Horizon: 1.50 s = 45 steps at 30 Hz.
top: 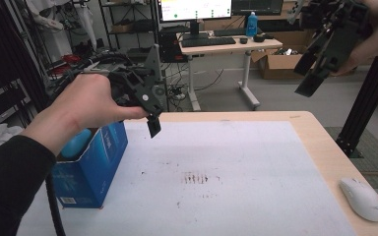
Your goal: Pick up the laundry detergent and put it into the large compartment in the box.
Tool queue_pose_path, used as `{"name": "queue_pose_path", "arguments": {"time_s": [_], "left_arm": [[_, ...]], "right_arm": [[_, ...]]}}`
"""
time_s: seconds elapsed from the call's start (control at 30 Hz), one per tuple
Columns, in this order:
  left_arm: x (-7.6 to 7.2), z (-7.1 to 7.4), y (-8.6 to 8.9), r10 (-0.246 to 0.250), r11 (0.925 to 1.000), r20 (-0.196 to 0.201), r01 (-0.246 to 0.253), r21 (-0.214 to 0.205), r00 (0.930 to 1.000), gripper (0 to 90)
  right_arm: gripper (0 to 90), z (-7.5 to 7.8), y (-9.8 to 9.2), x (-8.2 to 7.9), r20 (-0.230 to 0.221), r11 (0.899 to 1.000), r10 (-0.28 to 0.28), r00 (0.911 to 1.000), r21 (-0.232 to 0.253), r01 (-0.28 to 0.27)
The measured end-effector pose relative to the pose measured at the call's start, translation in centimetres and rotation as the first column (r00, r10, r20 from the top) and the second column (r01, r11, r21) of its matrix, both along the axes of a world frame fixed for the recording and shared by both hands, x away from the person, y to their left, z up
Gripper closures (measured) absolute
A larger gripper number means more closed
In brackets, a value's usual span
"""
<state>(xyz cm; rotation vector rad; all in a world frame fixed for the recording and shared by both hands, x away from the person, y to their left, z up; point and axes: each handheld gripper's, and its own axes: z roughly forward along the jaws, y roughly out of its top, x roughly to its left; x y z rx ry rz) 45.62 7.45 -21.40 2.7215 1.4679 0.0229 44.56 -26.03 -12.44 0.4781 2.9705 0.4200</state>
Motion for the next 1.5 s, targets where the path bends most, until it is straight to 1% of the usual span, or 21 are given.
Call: {"name": "queue_pose_path", "arguments": {"time_s": [0.07,0.13,0.2,0.27,0.3,0.33,0.43,0.53,0.6,0.77,0.8,0.9,0.97,1.0,1.03,1.1,1.2,1.4,1.5], "left_arm": [[0.0,0.0,-0.1,-0.001,1.0,0.003,0.001,0.003,1.0,0.3],[0.1,-0.1,-0.1,-0.002,1.0,-0.006,0.002,-0.005,1.0,0.3],[0.1,0.0,-0.1,-0.006,1.0,-0.006,0.006,-0.002,1.0,0.3],[0.2,-0.1,-0.2,-0.003,1.0,-0.012,0.002,-0.009,0.9999,0.3],[0.3,-0.2,-0.2,-0.006,1.0,-0.019,0.006,-0.003,0.9998,0.3],[0.4,-0.2,-0.2,-0.004,1.0,-0.025,0.004,-0.006,0.9997,0.4],[0.5,-0.3,-0.3,-0.008,1.0,-0.025,0.008,-0.004,0.9997,0.4],[0.4,-0.4,-0.6,-0.012,0.9999,-0.016,0.012,-0.008,0.9998,0.3],[0.5,-0.4,-0.6,-0.02,0.9998,-0.022,0.019,-0.004,0.9996,0.3],[0.6,-0.5,-0.9,-0.016,0.9999,-0.022,0.016,-0.005,0.9996,0.3],[0.6,-0.5,-1.0,-0.022,0.9997,-0.032,0.022,-0.007,0.9992,0.4],[0.7,-0.7,-1.2,-0.023,0.9997,-0.034,0.023,0.0,0.9991,0.8],[0.7,-0.7,-1.3,-0.018,0.9998,-0.035,0.018,-0.004,0.9992,0.8],[0.8,-0.6,-1.2,-0.027,0.9996,-0.037,0.027,0.001,0.999,0.8],[0.8,-0.7,-1.3,-0.018,0.9998,-0.04,0.018,-0.006,0.999,0.6],[0.9,-0.7,-1.3,-0.022,0.9998,-0.053,0.022,0.0,0.9983,1.0],[1.0,-0.8,-1.4,-0.016,0.9999,-0.053,0.016,-0.006,0.9985,0.9],[1.2,-0.9,-1.4,-0.019,0.9998,-0.052,0.019,0.002,0.9985,0.8],[1.2,-0.8,-1.5,-0.02,0.9998,-0.052,0.02,-0.005,0.9984,0.7]], "right_arm": [[17.0,-0.1,0.0,0.0,-0.001,1.0,-0.003,1.0,0.001,0.003],[17.1,-0.2,0.0,0.0,-0.003,1.0,-0.004,1.0,0.001,0.004],[17.1,-0.3,-0.1,0.0,-0.006,1.0,-0.006,1.0,-0.004,0.006],[17.1,-0.3,-0.2,0.0,-0.007,1.0,-0.01,0.9999,-0.002,0.01],[17.1,-0.2,-0.2,0.0,-0.006,1.0,-0.012,0.9999,-0.001,0.012],[17.0,-0.2,-0.3,-0.1,-0.006,1.0,-0.015,0.9999,0.0,0.015],[17.0,-0.3,-0.4,-0.1,-0.006,1.0,-0.017,0.9998,0.0,0.017],[17.2,-0.5,-0.5,-0.1,-0.01,1.0,-0.017,0.9998,-0.003,0.017],[17.1,-0.6,-0.5,-0.1,-0.011,1.0,-0.017,0.9998,-0.006,0.017],[17.1,-0.6,-0.6,0.0,-0.011,1.0,-0.016,0.9998,-0.004,0.016],[17.1,-0.7,-0.7,0.0,-0.012,1.0,-0.016,0.9998,-0.004,0.016],[17.1,-0.8,-0.8,0.0,-0.015,1.0,-0.018,0.9997,-0.003,0.018],[17.1,-0.8,-0.9,0.0,-0.016,1.0,-0.021,0.9997,-0.003,0.021],[17.1,-0.8,-0.9,0.0,-0.016,1.0,-0.021,0.9997,-0.003,0.021],[17.1,-0.9,-1.1,0.1,-0.018,1.0,-0.022,0.9996,-0.005,0.022],[17.1,-0.9,-1.2,0.1,-0.018,1.0,-0.027,0.9995,-0.005,0.027],[17.1,-0.9,-1.3,0.1,-0.019,1.0,-0.026,0.9995,-0.003,0.026],[17.1,-1.1,-1.5,0.2,-0.022,1.0,-0.026,0.9994,-0.004,0.025],[17.1,-1.2,-1.5,0.2,-0.025,1.0,-0.027,0.9993,-0.003,0.027]]}}
